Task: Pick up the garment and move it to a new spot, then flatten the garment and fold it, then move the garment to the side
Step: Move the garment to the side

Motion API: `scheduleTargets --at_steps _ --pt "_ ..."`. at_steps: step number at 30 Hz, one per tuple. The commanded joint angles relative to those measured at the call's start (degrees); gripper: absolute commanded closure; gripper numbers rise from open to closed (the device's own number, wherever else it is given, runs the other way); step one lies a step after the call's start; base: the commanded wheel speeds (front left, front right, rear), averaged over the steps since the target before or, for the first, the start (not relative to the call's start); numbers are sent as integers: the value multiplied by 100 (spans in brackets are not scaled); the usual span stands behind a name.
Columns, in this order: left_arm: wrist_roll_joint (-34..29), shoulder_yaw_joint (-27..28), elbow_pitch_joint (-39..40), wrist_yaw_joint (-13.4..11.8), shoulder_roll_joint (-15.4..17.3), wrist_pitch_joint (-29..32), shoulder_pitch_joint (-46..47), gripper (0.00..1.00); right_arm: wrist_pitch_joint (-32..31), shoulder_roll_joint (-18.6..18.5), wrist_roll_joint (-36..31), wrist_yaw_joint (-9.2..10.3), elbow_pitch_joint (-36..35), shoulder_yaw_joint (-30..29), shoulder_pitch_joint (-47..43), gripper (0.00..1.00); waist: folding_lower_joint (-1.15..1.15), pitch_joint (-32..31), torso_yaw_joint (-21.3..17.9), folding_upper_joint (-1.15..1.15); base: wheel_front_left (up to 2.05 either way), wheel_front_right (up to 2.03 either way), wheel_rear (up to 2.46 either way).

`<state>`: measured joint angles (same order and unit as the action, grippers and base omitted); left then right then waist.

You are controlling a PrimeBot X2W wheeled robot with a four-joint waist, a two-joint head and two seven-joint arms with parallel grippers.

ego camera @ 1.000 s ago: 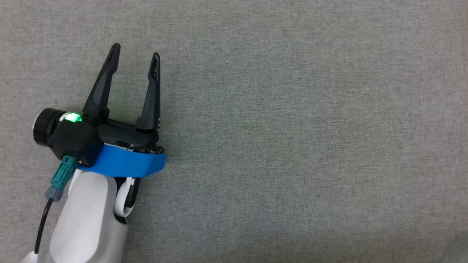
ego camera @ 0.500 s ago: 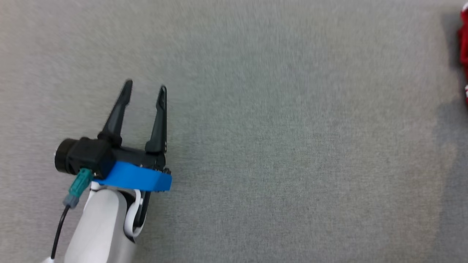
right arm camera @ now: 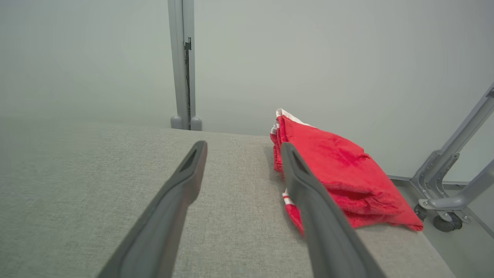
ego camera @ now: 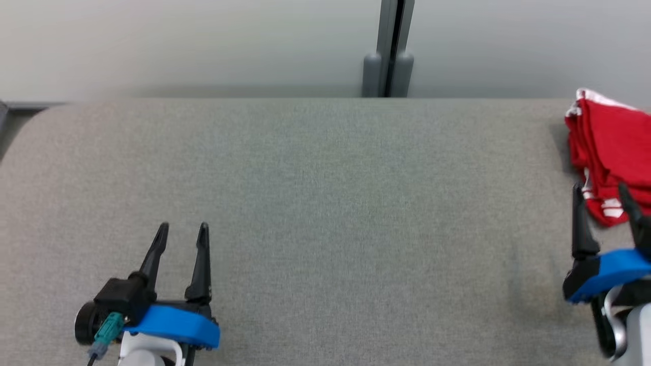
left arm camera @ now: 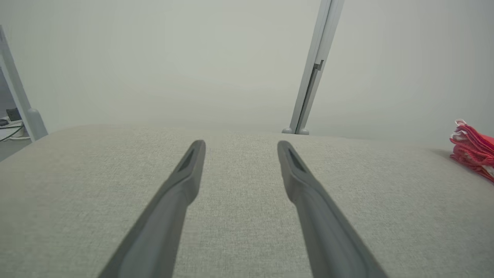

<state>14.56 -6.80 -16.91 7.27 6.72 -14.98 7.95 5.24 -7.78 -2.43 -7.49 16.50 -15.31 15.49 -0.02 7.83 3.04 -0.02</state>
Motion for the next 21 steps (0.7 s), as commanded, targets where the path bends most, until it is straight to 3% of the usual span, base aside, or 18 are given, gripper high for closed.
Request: scheduleTargets --at_steps 1,8,21 --pt "25 61 -62 -24 -10 -26 -124 0 -13 91 79 0 -132 71 -256 0 2 -313 -136 2 0 0 0" --pt "51 236 -278 -39 -15 -25 -511 0 88 346 304 -1 -390 445 -942 0 2 -796 -137 2 0 0 0" --pt "79 419 -525 -49 -12 -25 -778 0 350 480 653 -1 -287 636 -1478 0 2 -1103 -264 2 0 0 0"
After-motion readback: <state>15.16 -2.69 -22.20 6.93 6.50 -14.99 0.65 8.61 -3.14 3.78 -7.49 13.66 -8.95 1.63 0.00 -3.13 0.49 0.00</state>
